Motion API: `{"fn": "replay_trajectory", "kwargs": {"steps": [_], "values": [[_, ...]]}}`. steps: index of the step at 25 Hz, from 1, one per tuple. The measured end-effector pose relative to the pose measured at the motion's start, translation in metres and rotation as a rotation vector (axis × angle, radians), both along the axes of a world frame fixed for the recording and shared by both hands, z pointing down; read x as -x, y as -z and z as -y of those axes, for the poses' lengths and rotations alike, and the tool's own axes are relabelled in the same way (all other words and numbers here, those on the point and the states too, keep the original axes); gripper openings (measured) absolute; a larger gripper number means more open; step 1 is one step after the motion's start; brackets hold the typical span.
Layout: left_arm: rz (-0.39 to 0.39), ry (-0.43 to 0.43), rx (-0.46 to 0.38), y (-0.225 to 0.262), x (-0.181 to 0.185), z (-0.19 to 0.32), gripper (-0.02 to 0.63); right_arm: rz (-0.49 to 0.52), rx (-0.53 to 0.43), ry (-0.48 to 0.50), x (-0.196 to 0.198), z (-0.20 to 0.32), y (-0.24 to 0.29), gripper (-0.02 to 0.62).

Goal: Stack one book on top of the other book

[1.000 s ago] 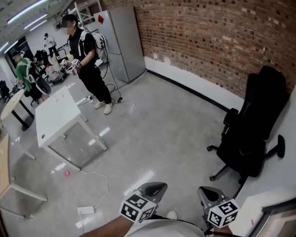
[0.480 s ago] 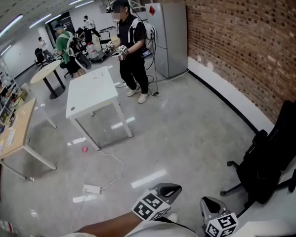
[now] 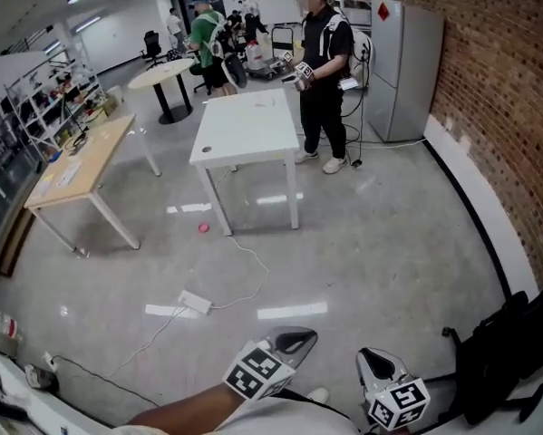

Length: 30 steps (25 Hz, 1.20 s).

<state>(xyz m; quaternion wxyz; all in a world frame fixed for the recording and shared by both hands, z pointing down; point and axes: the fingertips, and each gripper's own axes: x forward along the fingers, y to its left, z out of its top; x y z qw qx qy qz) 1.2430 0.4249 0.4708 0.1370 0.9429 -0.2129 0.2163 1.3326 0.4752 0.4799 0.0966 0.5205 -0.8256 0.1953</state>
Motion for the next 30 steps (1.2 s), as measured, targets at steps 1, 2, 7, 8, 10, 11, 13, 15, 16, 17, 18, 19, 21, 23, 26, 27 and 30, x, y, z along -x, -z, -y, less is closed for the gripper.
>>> {"fn": "replay_trajectory", "kwargs": {"steps": [1,2,7,8,10,11,13,15,16,17,18,19,21,23,26,27,30], "values": [[-0.003,0.028,0.002,0.0,0.01,0.004,0.006,-0.004,0.0,0.029,0.009,0.007,0.001,0.015],[-0.006,0.049,0.005,0.001,0.02,0.007,0.006,-0.007,0.001,0.055,0.018,0.014,0.002,0.015],[-0.007,0.11,0.015,0.004,0.061,0.013,0.006,-0.018,-0.013,0.171,0.068,0.044,0.021,0.015],[-0.015,0.122,0.005,0.007,0.069,0.016,0.006,-0.018,-0.017,0.193,0.079,0.049,0.025,0.015],[-0.036,0.151,-0.021,0.018,0.085,0.024,0.006,-0.027,-0.022,0.245,0.104,0.06,0.03,0.015],[-0.045,0.174,-0.031,0.022,0.096,0.031,0.006,-0.034,-0.02,0.272,0.117,0.065,0.032,0.015],[-0.054,0.22,-0.025,0.025,0.119,0.04,0.006,-0.043,-0.009,0.321,0.142,0.073,0.035,0.015],[-0.059,0.255,-0.001,0.02,0.143,0.047,0.006,-0.058,0.0,0.36,0.162,0.078,0.038,0.015],[-0.067,0.282,0.004,0.02,0.156,0.053,0.006,-0.074,0.0,0.376,0.171,0.082,0.039,0.015],[-0.082,0.316,0.004,0.022,0.17,0.06,0.006,-0.091,0.002,0.391,0.179,0.086,0.04,0.015],[-0.1,0.348,0.003,0.024,0.185,0.066,0.006,-0.107,0.005,0.405,0.188,0.091,0.039,0.015],[-0.116,0.373,0.001,0.026,0.199,0.07,0.006,-0.119,0.011,0.42,0.197,0.095,0.038,0.015],[-0.13,0.407,0.001,0.028,0.226,0.071,0.006,-0.133,0.02,0.451,0.218,0.101,0.037,0.015],[-0.139,0.45,0.001,0.027,0.255,0.07,0.006,-0.14,0.023,0.492,0.244,0.107,0.039,0.015],[-0.138,0.53,-0.003,0.02,0.303,0.062,0.006,-0.15,0.017,0.577,0.293,0.11,0.038,0.015],[-0.133,0.555,-0.006,0.018,0.319,0.057,0.006,-0.155,0.017,0.61,0.311,0.108,0.037,0.015],[-0.125,0.641,-0.006,0.015,0.366,0.036,0.006,-0.181,0.022,0.729,0.361,0.094,0.031,0.015]]}}
